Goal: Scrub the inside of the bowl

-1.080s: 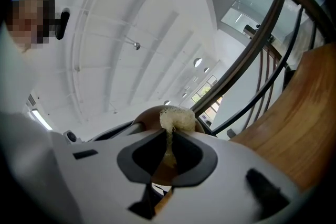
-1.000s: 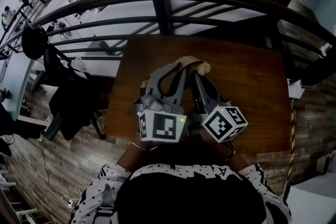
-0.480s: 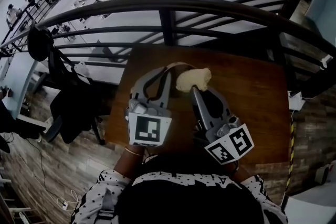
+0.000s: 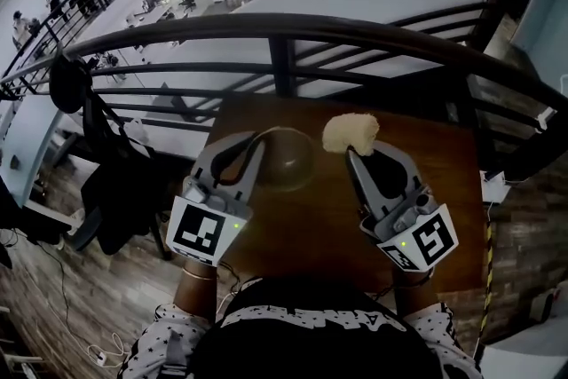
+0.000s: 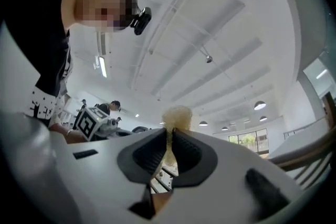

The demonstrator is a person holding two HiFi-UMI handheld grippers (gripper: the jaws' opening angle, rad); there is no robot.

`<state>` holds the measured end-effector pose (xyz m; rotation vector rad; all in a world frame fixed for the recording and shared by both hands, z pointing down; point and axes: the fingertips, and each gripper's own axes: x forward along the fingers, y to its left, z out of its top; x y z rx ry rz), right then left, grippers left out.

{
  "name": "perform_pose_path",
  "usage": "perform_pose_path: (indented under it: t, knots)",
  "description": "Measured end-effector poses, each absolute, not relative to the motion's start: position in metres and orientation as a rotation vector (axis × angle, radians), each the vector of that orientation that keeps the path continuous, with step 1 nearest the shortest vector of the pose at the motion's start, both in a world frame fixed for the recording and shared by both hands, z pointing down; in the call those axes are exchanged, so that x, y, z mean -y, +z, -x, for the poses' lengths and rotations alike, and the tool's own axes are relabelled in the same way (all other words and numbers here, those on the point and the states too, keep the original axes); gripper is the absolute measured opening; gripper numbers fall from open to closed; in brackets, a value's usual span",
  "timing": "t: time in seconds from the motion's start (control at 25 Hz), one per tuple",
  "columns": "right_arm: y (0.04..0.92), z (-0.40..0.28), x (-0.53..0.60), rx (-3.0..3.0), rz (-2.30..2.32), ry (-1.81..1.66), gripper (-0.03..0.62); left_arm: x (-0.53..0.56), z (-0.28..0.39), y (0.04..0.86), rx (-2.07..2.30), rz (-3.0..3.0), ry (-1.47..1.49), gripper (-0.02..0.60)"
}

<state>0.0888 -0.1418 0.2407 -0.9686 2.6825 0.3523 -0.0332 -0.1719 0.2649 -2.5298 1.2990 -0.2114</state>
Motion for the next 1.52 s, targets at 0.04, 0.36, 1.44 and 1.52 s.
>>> perform_pose_path:
  t: [0.04,0.36,1.44,1.52]
  knots:
    - [0.242,-0.086,0.143,-2.714,0.941,0.39,0.046,0.168,0.033,0.259,-1.278,2.539,-0.191,0.021]
    - [0.235,-0.047,0.132,-2.873,0.71,0.605,0.046,0.147,0.033,0.233,-1.129,2.583,-0.229,0.021]
    - [0.232,-0.024,0.114,-2.845,0.696,0.419,0.046,0.15,0.059,0.211,-1.244,2.674,-0.101,0.021]
    - [0.233,-0.021,0.117,-2.841,0.704,0.394,0.046,0.155,0.064,0.206,-1.265,2.678,-0.07,0.021]
